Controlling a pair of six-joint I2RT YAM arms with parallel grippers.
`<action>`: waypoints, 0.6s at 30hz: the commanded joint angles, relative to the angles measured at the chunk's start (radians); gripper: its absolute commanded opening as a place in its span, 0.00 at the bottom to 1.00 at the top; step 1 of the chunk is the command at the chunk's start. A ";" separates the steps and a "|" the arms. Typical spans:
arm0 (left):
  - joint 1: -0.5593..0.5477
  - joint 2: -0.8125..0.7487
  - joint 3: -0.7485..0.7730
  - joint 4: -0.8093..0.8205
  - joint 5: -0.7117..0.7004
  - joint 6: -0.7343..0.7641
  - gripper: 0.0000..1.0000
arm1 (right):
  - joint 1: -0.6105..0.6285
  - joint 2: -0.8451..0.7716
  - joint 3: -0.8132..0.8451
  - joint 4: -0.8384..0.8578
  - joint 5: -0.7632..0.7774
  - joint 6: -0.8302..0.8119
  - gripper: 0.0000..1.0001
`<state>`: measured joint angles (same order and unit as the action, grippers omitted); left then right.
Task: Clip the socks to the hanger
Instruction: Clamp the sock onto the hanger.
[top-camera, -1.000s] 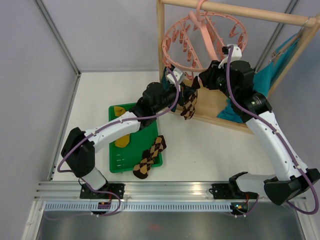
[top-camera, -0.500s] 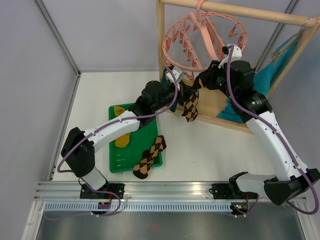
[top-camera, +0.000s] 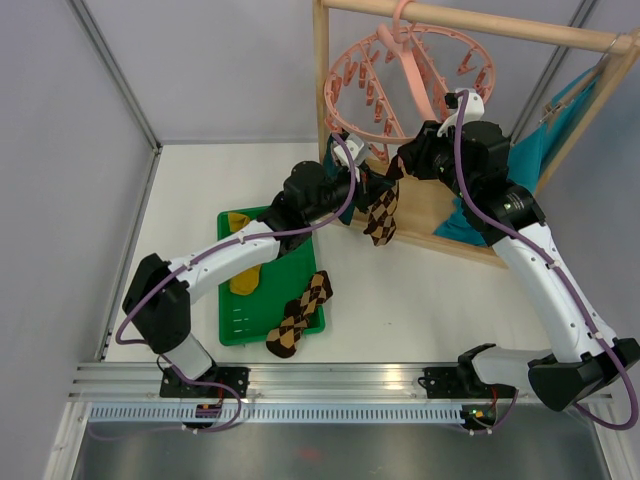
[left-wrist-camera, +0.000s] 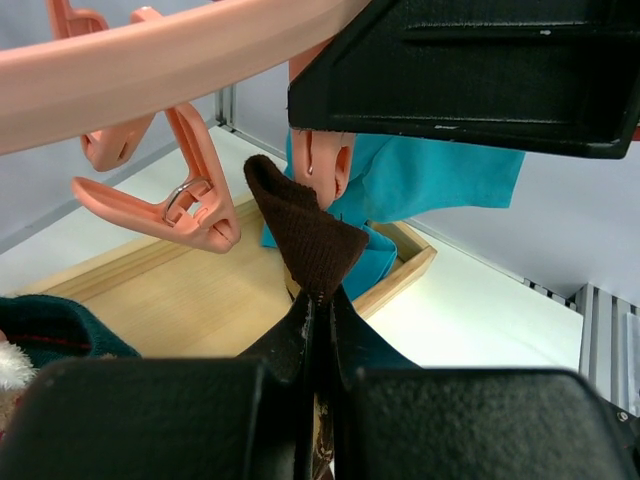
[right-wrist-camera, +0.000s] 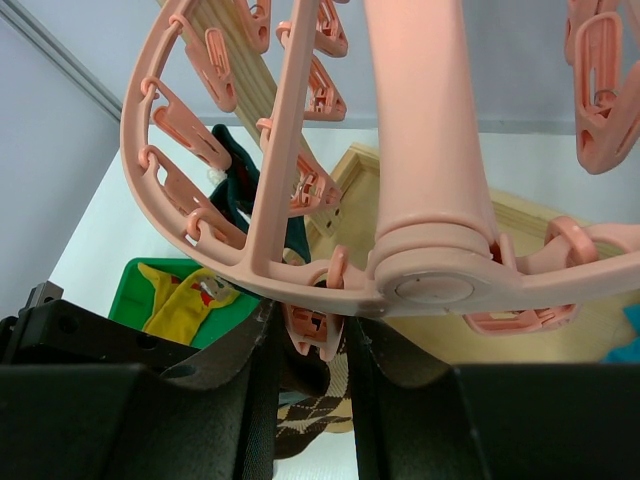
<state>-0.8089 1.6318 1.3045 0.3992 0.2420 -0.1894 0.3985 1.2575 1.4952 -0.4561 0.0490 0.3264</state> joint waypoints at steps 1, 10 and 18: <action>-0.001 0.000 0.009 0.052 0.019 -0.005 0.02 | 0.003 -0.020 0.057 0.063 0.005 0.016 0.00; -0.018 0.011 0.002 0.035 -0.010 0.031 0.02 | 0.003 -0.006 0.082 0.056 0.006 0.025 0.00; -0.039 0.022 0.015 0.029 -0.049 0.057 0.02 | 0.003 0.005 0.079 0.054 0.005 0.026 0.00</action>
<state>-0.8417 1.6474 1.3025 0.3939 0.2131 -0.1696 0.4023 1.2579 1.5215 -0.4820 0.0486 0.3347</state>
